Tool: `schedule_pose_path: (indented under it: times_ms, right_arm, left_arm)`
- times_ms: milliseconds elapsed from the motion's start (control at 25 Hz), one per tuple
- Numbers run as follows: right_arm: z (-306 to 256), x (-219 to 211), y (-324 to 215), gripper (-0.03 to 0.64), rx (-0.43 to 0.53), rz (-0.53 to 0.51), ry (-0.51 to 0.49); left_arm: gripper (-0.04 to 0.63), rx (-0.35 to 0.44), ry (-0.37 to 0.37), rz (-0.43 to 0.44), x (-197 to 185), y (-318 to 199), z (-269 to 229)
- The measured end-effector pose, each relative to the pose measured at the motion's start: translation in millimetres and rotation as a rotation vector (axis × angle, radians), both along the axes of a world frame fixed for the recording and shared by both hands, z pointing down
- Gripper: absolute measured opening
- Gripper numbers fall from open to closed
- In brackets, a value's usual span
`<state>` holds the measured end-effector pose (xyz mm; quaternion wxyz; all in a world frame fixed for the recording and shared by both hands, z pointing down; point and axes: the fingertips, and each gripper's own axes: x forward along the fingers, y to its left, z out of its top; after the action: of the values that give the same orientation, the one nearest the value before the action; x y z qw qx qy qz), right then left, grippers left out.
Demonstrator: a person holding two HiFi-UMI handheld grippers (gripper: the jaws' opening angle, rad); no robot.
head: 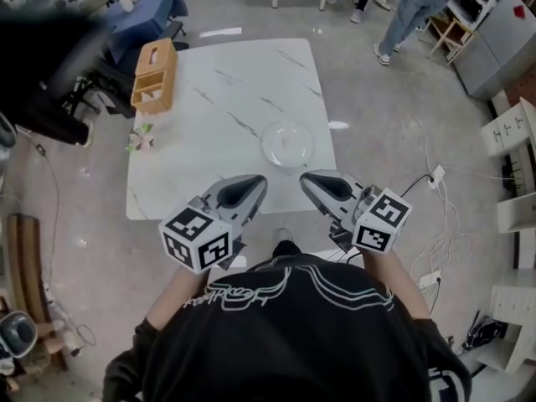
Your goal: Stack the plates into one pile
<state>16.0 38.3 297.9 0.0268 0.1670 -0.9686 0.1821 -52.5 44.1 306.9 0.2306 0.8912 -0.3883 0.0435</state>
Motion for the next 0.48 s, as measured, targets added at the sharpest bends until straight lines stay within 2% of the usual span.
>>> schedule_pose_path:
  times_ms: [480]
  right_arm:
    - [-15,12,37,0.027,0.014,0.049,-0.05]
  left_arm:
    - [0.031,0.059,-0.018,0.016,8,40,-17]
